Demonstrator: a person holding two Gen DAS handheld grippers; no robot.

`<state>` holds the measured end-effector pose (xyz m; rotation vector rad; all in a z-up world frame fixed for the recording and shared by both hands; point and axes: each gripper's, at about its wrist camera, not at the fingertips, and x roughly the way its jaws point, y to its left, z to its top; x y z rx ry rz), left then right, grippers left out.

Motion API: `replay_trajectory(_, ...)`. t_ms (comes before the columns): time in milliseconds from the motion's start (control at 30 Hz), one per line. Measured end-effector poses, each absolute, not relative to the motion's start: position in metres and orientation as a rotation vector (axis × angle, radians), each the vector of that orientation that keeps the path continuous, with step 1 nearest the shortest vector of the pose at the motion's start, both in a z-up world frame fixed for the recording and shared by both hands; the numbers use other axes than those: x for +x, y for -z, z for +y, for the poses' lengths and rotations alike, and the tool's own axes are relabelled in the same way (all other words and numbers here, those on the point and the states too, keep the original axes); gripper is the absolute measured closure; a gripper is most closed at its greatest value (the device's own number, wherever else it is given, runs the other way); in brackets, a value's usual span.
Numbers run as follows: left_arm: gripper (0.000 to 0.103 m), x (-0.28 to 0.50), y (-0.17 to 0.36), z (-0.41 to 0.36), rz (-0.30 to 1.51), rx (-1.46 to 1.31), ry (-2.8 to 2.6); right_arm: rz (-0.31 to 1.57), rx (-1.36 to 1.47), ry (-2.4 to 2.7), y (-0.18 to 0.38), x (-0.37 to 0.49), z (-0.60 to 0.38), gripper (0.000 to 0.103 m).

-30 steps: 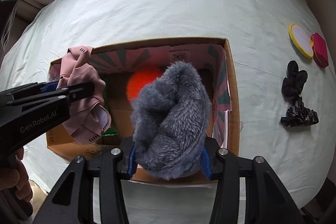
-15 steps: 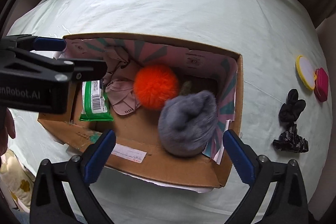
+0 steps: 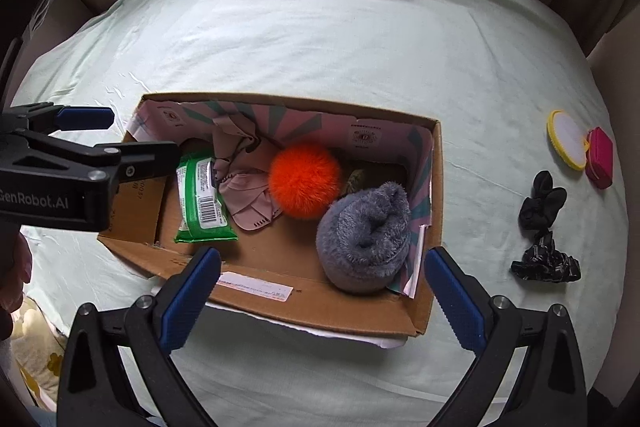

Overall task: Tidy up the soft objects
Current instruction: 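Open both tools to drop the items into the box, then move both tools back toward the black scrunchies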

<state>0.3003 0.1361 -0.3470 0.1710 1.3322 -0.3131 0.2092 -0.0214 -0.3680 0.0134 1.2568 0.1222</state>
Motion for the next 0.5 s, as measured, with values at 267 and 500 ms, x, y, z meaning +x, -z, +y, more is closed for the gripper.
replay_trajectory(267,0.000,0.272,0.303,0.155,1.254,0.128,0.288,1.221,0.012,-0.099,0.330,0.191,-0.019,0.002)
replay_trajectory(500,0.000,0.234,0.257,0.171,1.166,0.099,0.267,1.124,0.046,-0.088,0.282,0.162,-0.014,0.002)
